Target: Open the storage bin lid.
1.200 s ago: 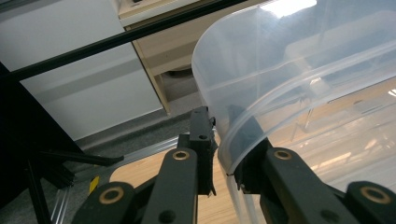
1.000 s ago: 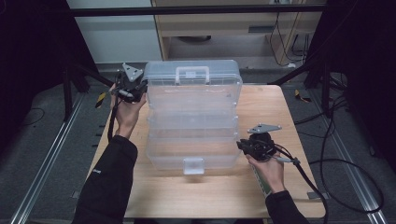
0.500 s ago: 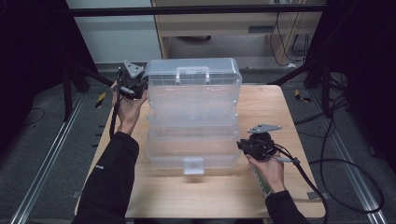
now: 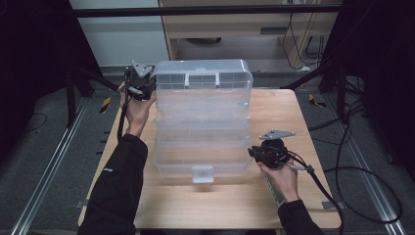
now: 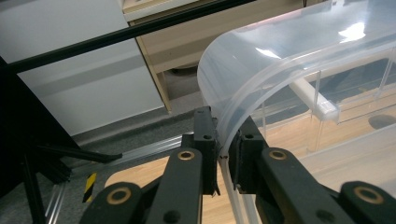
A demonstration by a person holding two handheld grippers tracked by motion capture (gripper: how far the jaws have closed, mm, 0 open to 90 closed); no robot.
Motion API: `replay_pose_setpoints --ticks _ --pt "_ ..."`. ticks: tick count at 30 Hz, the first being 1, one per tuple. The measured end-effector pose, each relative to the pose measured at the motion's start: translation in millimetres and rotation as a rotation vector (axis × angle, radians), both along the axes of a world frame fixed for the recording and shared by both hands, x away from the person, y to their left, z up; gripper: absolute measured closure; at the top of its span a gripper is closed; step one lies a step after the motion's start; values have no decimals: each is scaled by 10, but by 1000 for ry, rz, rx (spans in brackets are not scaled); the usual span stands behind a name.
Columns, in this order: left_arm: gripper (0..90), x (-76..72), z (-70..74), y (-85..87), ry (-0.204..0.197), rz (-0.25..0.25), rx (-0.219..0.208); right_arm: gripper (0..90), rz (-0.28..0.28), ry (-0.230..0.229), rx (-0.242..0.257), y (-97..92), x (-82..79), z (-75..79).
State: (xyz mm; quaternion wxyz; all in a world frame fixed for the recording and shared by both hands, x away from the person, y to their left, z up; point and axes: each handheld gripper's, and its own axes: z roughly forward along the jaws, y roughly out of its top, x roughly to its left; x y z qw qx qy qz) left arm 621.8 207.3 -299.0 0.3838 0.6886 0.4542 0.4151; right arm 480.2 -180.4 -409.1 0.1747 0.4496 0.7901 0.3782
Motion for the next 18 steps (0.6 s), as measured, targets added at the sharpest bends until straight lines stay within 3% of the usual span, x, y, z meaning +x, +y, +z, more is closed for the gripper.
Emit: replay_pose_setpoints --ticks 18 --pt "820 173 -8 -34 17 13 25 778 -1 -1 -1 1 0 1"
